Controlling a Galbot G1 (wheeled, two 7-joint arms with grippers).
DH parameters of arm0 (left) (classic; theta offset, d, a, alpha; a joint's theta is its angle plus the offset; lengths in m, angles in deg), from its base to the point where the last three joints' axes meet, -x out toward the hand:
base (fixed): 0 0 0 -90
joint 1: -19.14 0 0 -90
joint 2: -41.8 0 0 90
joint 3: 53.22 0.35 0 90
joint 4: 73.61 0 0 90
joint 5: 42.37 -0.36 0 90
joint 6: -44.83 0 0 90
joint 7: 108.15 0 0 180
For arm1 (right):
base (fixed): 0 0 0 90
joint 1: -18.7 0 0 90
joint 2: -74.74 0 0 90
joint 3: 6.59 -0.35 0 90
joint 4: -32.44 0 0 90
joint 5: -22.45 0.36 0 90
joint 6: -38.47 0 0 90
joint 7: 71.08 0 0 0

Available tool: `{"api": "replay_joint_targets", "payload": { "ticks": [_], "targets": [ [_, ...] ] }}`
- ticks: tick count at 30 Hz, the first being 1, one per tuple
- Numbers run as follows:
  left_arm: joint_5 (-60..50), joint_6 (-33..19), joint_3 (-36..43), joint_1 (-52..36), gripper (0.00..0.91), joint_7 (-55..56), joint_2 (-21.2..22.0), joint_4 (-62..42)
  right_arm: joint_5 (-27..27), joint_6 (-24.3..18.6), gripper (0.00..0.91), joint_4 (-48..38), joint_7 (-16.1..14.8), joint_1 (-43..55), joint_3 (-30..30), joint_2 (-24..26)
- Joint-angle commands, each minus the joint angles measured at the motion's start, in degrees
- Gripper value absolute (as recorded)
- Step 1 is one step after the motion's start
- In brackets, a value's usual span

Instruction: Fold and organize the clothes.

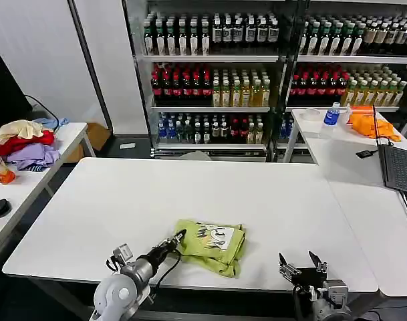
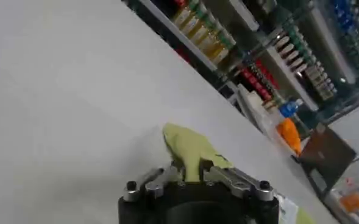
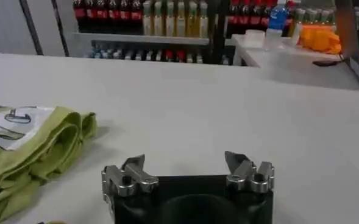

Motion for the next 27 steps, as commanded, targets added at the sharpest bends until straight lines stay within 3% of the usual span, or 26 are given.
{"api": "replay_joint_targets", "payload": {
  "ticks": [1,9,13,15,19,21,23,26,27],
  "targets": [
    [9.3,0.26,-2.54,0.48,0.071,0.22,0.28,2.27,0.12,0.01,0.907,0.21,0.02,-0.21,-0.33,0.11],
    [16.44,0.91,-14.8,4.42,0.06,3.21,-2.4,10.34,0.98,-0.02,0.907,0.84,0.01,-0.63,-1.53,0.57],
    [17.37,1.08,-27.89,4.61,0.05,3.8,-10.71,10.98,1.79,0.0,0.907,1.37,0.02,-0.24,-1.73,0.8],
    [18.08,1.93,-34.73,4.26,0.04,4.04,-18.07,10.32,2.15,0.01,0.907,1.44,0.03,0.21,-1.76,0.81],
    [18.11,2.99,-41.87,3.18,0.04,4.55,-26.31,8.69,2.8,0.07,0.907,1.87,0.08,0.93,-1.62,0.65],
    [15.7,3.52,-43.06,3.3,0.03,4.69,-30.35,9.66,3.02,0.07,0.907,2.07,0.08,1.17,-1.54,0.59],
    [11.92,3.57,-41.28,4.26,0.03,4.67,-30.57,11.88,3.07,0.02,0.907,2.07,0.05,1.27,-1.53,0.5],
    [0.68,1.59,-33.45,7.39,0.03,2.45,-27.19,15.44,3.08,-0.12,0.907,1.95,0.04,1.28,-1.61,0.22],
    [-10.0,0.87,-28.31,8.58,0.03,1.52,-24.81,15.52,3.05,-0.27,0.907,1.88,0.06,1.23,-1.61,0.0]
  ]
}}
